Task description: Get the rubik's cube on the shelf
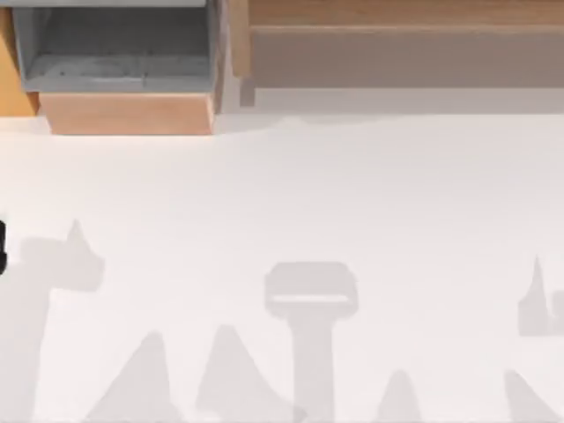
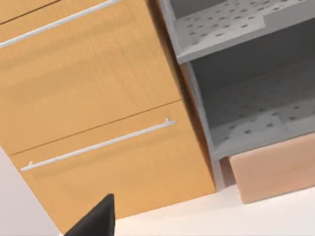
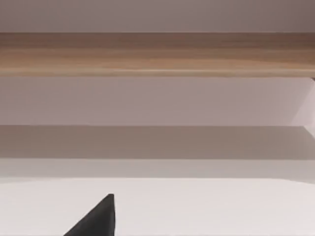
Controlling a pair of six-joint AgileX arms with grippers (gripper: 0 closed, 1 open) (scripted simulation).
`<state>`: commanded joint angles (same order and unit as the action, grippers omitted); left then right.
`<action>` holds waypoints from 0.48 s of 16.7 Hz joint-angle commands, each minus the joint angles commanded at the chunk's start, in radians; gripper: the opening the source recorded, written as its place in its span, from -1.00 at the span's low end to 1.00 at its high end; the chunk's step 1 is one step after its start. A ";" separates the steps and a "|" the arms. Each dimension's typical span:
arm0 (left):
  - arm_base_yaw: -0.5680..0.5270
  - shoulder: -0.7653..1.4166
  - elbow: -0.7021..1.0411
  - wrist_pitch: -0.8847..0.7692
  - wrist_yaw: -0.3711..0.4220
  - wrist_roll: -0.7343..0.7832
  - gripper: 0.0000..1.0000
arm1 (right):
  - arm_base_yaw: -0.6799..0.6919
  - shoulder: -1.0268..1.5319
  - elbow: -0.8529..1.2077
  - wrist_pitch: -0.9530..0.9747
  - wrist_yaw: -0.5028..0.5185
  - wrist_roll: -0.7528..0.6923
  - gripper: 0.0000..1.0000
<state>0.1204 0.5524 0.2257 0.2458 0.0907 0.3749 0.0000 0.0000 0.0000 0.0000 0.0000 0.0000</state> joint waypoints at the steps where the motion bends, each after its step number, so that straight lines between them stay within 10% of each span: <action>1: 0.017 0.085 0.039 0.042 0.017 0.060 1.00 | 0.000 0.000 0.000 0.000 0.000 0.000 1.00; 8: 0.138 0.735 0.354 0.380 0.151 0.516 1.00 | 0.000 0.000 0.000 0.000 0.000 0.000 1.00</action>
<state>0.2581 1.2877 0.5801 0.6256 0.2420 0.8905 0.0000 0.0000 0.0000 0.0000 0.0000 0.0000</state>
